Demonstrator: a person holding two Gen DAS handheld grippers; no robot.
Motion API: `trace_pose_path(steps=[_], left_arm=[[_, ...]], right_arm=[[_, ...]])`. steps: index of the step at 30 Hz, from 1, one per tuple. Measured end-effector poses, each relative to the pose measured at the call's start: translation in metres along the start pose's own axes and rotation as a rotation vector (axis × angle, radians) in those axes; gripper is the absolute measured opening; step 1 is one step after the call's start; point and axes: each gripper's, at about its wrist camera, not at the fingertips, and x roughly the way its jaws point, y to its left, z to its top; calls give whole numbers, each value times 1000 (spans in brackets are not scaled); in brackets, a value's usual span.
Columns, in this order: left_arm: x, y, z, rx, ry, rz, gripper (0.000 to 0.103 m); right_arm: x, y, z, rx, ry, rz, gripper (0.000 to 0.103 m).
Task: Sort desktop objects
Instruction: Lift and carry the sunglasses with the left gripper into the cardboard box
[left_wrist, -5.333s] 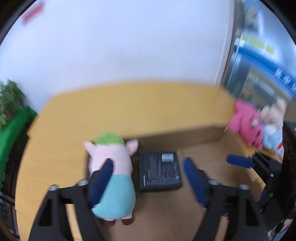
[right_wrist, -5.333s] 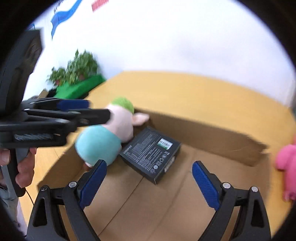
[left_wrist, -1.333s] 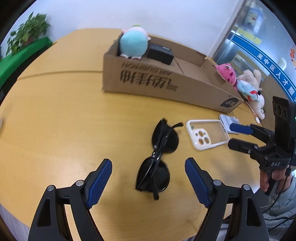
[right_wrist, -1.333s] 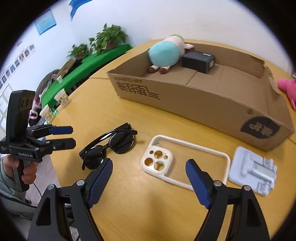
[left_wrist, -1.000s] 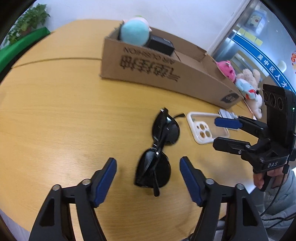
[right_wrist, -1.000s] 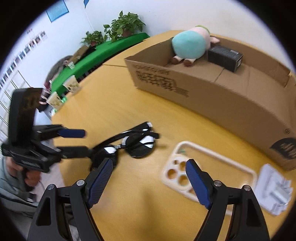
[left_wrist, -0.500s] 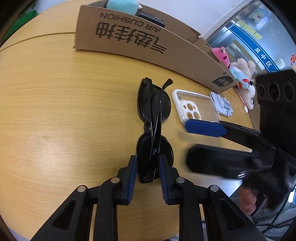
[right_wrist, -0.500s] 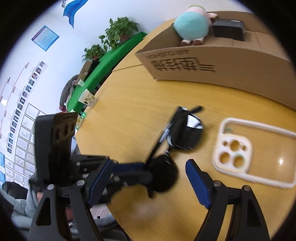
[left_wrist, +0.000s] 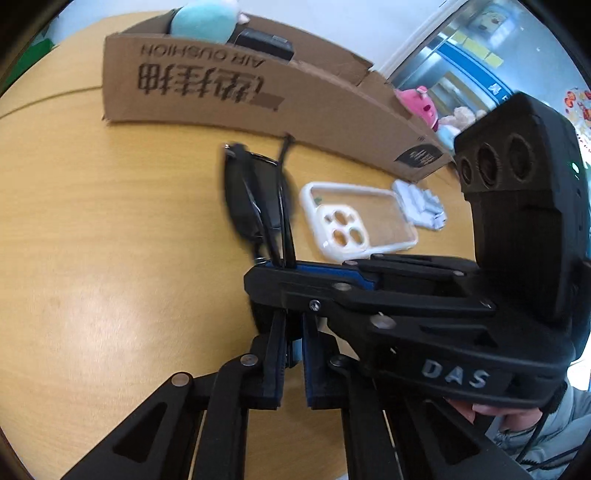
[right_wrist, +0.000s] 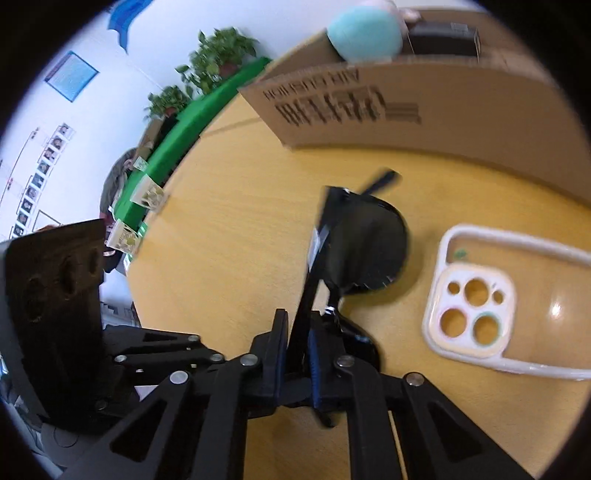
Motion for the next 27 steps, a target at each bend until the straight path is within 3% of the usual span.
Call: trace_pose_path(steps=[9, 17, 23, 25, 27], left_arm=[[-37, -44, 64, 156, -138, -13, 2], [-60, -107, 165, 372, -226, -35, 3], [-43, -134, 241, 452, -203, -69, 2], [-32, -138, 262, 461, -180, -89, 2], [-19, -141, 281, 468, -157, -106, 2]], right_arm=[[-92, 3, 34, -48, -269, -13, 8], [-180, -9, 103, -71, -526, -92, 8], [-196, -43, 155, -24, -517, -115, 13], [-198, -57, 169, -11, -516, -107, 24], [-196, -66, 182, -17, -516, -132, 27]])
